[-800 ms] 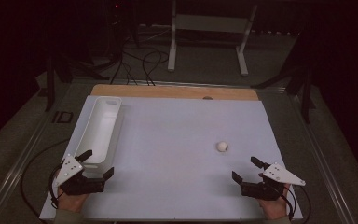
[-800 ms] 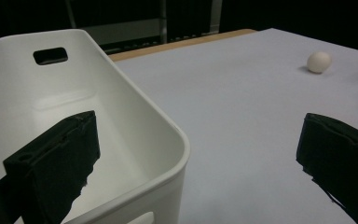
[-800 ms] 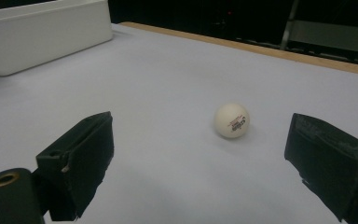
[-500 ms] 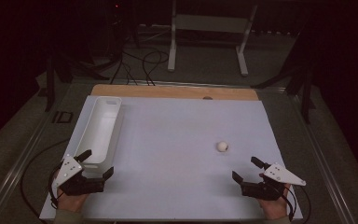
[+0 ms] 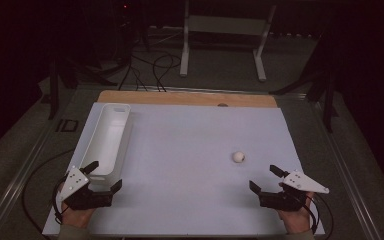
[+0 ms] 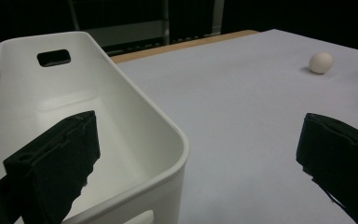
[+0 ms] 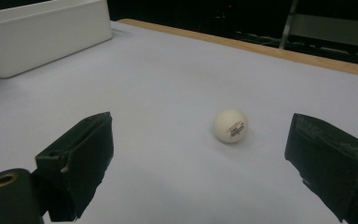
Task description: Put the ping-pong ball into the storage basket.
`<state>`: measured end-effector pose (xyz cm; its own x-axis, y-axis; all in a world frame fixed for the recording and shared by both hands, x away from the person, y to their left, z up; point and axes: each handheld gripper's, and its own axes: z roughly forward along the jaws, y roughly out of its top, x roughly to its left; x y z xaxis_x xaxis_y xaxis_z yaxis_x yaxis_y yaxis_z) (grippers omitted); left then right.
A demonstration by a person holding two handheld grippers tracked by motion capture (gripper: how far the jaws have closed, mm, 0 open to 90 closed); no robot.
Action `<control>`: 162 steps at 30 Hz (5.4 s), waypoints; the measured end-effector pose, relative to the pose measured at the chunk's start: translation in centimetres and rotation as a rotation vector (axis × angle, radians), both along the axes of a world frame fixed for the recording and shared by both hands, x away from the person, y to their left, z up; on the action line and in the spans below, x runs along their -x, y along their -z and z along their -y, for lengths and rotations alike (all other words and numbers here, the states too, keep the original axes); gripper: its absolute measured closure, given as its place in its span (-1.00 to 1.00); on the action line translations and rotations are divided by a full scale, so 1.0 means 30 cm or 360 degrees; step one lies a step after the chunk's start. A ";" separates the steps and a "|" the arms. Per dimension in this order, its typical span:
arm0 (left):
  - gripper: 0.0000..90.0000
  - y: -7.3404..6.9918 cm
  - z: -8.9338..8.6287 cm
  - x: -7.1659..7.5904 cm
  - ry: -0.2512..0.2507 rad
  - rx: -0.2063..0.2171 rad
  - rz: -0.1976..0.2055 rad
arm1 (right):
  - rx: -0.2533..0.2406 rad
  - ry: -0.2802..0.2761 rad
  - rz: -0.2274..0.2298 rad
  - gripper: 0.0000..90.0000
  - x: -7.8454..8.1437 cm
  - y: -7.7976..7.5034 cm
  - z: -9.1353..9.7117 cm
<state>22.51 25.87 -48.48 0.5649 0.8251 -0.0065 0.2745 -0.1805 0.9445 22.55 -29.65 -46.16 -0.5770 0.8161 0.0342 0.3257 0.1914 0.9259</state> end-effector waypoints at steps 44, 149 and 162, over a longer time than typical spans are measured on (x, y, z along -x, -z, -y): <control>-1.00 0.005 0.009 -0.001 0.0000 -0.0014 0.0000 | 0.0115 0.0055 -0.0162 -0.84 -0.134 -0.094 -0.021; -0.98 0.017 0.012 -0.009 0.0043 -0.0022 -0.0039 | 0.0378 -0.0023 -0.0381 -0.84 -0.352 -0.125 -0.099; -0.98 0.018 0.013 -0.010 0.0044 -0.0024 -0.0037 | 0.0398 -0.0025 -0.0428 -0.84 -0.374 -0.105 -0.103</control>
<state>22.80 25.48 -49.03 0.5873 0.8093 -0.0074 0.2912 -0.2028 0.9349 33.76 -26.57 -43.00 -0.5870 0.8095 -0.0129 0.5463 0.4078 0.7316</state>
